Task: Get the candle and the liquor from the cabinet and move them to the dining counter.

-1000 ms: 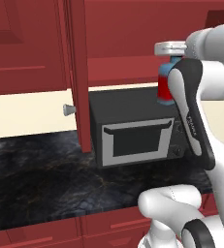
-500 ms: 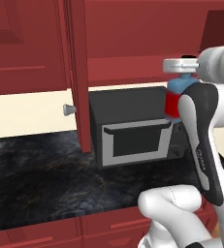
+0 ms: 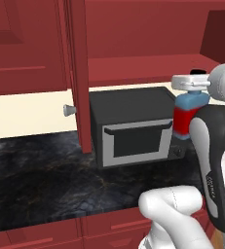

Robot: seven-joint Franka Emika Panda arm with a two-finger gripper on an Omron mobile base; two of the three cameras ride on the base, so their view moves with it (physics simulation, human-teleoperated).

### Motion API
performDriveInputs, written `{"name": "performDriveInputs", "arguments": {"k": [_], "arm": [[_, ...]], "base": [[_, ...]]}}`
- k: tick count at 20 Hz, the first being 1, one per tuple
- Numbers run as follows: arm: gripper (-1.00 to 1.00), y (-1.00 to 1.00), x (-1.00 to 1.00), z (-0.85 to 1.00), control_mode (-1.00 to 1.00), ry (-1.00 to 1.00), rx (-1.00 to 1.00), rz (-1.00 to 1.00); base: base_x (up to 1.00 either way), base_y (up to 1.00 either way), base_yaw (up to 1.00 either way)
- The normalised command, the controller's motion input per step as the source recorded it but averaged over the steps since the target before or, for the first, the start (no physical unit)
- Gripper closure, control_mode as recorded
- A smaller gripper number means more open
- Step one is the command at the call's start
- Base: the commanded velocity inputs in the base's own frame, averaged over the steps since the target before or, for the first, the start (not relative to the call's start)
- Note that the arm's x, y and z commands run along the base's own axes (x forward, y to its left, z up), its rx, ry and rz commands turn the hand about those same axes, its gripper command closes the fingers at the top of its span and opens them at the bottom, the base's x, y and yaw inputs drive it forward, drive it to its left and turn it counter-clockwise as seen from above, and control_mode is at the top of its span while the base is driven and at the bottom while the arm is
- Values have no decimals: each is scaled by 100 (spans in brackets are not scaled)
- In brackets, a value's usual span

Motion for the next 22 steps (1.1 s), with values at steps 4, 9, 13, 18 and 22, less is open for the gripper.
{"name": "performDriveInputs", "arguments": {"k": [4,9,13,18,22], "arm": [[100,0,-12,-5,-100,3,0,0],[100,0,0,0,-100,0,0,0],[100,0,0,0,100,0,0,0],[100,0,0,0,100,0,0,0],[100,0,0,0,100,0,0,0]], "base": [[0,0,0],[0,0,0],[-15,1,0],[-97,7,-6],[-100,10,-11]]}}
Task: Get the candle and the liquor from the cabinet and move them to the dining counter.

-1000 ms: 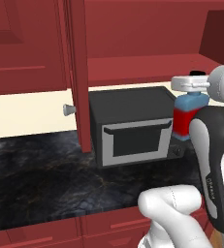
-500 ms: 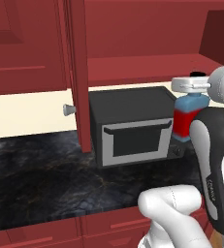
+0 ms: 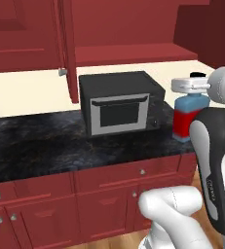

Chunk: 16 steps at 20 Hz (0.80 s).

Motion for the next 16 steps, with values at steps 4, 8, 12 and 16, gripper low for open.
{"name": "performDriveInputs", "arguments": {"k": [4,8,12,16], "arm": [[100,0,0,0,100,0,0,0],[100,0,0,0,100,0,0,0],[100,0,0,0,100,0,0,0],[100,0,0,0,100,0,0,0]], "base": [[-100,3,14],[-26,0,99],[-18,0,100],[-17,0,100]]}}
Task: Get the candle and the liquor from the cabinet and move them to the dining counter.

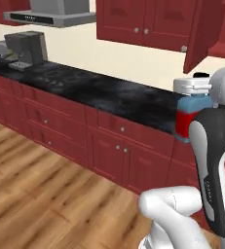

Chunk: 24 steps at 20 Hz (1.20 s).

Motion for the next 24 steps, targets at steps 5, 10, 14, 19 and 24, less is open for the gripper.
{"name": "performDriveInputs", "arguments": {"k": [5,10,14,19,24], "arm": [[100,0,0,0,100,0,0,0],[100,0,0,0,100,0,0,0],[100,0,0,0,100,0,0,0],[100,0,0,0,100,0,0,0],[100,0,0,0,100,0,0,0]], "base": [[-1,0,100],[27,2,90],[100,23,18],[100,7,4],[100,9,1]]}}
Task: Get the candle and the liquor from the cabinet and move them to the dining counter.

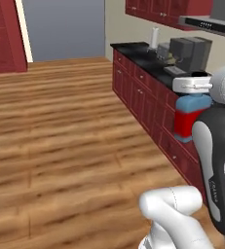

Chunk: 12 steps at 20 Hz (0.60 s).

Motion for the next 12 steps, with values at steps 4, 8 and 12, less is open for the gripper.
{"name": "performDriveInputs", "arguments": {"k": [4,8,12], "arm": [[100,0,0,0,100,0,0,0],[100,0,0,0,100,0,0,0],[100,0,0,0,100,0,0,0]], "base": [[100,8,1],[100,6,2],[100,9,6]]}}
